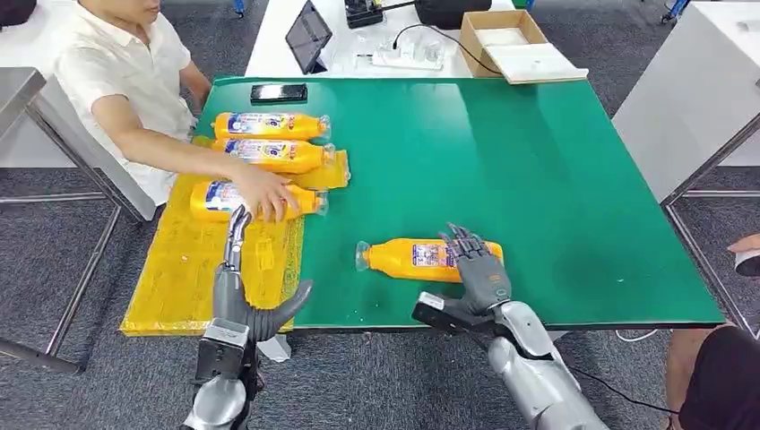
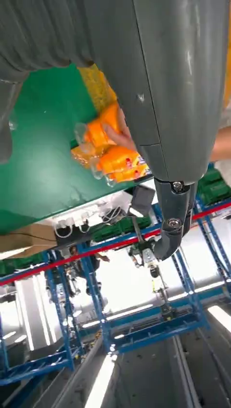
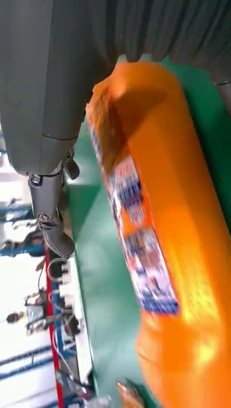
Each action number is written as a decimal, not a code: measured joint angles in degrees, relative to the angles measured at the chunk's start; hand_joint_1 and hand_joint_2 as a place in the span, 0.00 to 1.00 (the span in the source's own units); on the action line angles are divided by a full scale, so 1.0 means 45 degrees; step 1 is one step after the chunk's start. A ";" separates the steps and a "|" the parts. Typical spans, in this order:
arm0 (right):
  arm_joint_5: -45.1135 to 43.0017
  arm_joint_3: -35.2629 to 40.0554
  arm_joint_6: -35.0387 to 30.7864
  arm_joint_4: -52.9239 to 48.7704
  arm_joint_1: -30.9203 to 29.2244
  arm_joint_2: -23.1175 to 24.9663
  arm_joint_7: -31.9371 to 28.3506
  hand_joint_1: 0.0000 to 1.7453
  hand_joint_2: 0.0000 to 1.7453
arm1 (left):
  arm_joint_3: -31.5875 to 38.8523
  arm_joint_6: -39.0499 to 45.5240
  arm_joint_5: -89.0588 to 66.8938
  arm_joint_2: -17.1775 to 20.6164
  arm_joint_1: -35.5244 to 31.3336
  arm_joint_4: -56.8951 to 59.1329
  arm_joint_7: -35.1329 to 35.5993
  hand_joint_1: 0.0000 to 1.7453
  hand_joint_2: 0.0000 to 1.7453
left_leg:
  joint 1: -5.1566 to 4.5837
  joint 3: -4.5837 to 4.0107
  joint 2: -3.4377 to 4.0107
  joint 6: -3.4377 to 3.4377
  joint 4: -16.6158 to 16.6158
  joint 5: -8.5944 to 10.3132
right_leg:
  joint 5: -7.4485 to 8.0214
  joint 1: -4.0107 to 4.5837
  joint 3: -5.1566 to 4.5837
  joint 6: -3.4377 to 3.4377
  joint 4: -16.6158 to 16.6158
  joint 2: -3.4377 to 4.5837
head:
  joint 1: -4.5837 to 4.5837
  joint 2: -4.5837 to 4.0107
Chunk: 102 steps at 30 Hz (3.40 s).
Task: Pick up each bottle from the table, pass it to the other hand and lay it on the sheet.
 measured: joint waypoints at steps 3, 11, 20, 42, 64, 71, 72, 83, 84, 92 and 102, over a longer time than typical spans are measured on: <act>0.0580 0.0483 0.0273 0.0585 -0.0452 0.0044 0.0633 0.00 1.00 | -0.0034 -0.0205 -0.0194 0.0000 -0.0084 0.0097 0.0278 0.00 1.00 | -0.0002 0.0000 0.0007 0.0000 0.0000 0.0000 | 0.0001 -0.0002 0.0000 0.0000 0.0000 0.0001 | 0.0000 0.0000; 0.2945 0.1978 0.0812 0.1823 -0.1840 0.0214 0.2843 0.00 1.00 | -0.0014 -0.0423 -0.0204 0.0010 -0.0236 0.0151 0.0540 0.00 1.00 | -0.0002 0.0010 0.0013 0.0000 0.0000 -0.0001 | 0.0001 0.0001 0.0001 0.0000 -0.0004 0.0003 | 0.0000 0.0000; 0.4260 0.3137 0.2364 0.2409 -0.2711 0.0490 0.4517 0.00 1.00 | 0.0310 -0.0554 -0.0466 0.0000 -0.0220 0.0151 0.0671 0.00 1.00 | 0.0001 0.0042 0.0033 0.0000 0.0000 0.0000 | 0.0002 0.0002 0.0024 -0.0003 -0.0002 0.0007 | 0.0000 0.0000; 0.4431 0.3814 0.2565 0.3012 -0.3176 0.0801 0.4838 0.00 1.00 | 0.0578 -0.0608 -0.0588 -0.0044 -0.0110 0.0151 0.0690 0.00 1.00 | 0.0000 0.0077 0.0026 0.0000 0.0000 0.0001 | 0.0004 0.0001 0.0062 -0.0003 -0.0002 0.0005 | 0.0000 0.0000; 0.3017 0.2944 0.3221 -0.2021 0.0553 -0.2041 0.5358 0.00 1.00 | 0.1244 -0.0787 -0.1277 -0.0068 0.1395 -0.1146 0.0943 0.00 1.00 | -0.0004 0.0173 -0.0058 0.0015 0.0000 -0.0054 | -0.0058 -0.0001 0.0182 0.0061 -0.0040 -0.0028 | 0.0000 0.0000; 0.3100 0.2057 0.3599 -0.3563 0.1613 -0.2554 0.5421 0.00 1.00 | 0.1311 -0.0792 -0.1331 -0.0068 0.1606 -0.1350 0.0972 0.00 1.00 | -0.0004 0.0172 -0.0060 0.0017 0.0000 -0.0055 | -0.0058 0.0000 0.0181 0.0062 -0.0040 -0.0029 | 0.0000 0.0000; 0.3100 0.1924 0.3624 -0.3705 0.1739 -0.2604 0.5421 0.00 1.00 | 0.1316 -0.0797 -0.1326 -0.0068 0.1639 -0.1399 0.0972 0.00 1.00 | -0.0004 0.0171 -0.0059 0.0017 0.0000 -0.0054 | -0.0058 0.0000 0.0179 0.0062 -0.0040 -0.0028 | 0.0000 0.0000; 0.2226 0.0619 0.3324 -0.2784 0.1517 -0.2570 0.4300 0.00 1.00 | 0.1433 -0.1103 -0.0714 -0.0073 0.1484 -0.1307 0.0977 0.00 1.00 | -0.0004 0.0186 -0.0043 0.0017 0.0000 -0.0054 | -0.0051 -0.0001 0.0188 0.0062 -0.0042 -0.0025 | 0.0000 0.0000; 0.2201 0.0555 0.3260 -0.2569 0.1429 -0.2516 0.4236 0.00 1.00 | 0.1443 -0.1103 -0.0699 -0.0078 0.1454 -0.1268 0.0977 0.00 1.00 | -0.0005 0.0197 -0.0040 0.0017 0.0000 -0.0054 | -0.0050 -0.0002 0.0195 0.0062 -0.0042 -0.0024 | 0.0000 0.0000; 0.2187 0.0224 0.0835 -0.1266 0.1038 -0.2030 0.3007 0.00 1.00 | 0.1399 -0.1088 -0.0418 -0.0073 0.1174 -0.1083 0.0909 0.00 1.00 | -0.0005 0.0204 -0.0027 0.0018 0.0000 -0.0050 | -0.0030 0.0000 0.0212 0.0042 -0.0038 -0.0024 | 0.0005 0.0000; 0.2211 0.0127 0.0525 -0.0660 0.0726 -0.1651 0.2847 0.00 1.00 | 0.1311 -0.1083 -0.0379 -0.0073 0.0915 -0.0971 0.0904 0.00 1.00 | -0.0002 0.0179 0.0008 0.0016 0.0000 -0.0050 | -0.0031 0.0003 0.0179 0.0040 -0.0037 -0.0022 | 0.0000 0.0000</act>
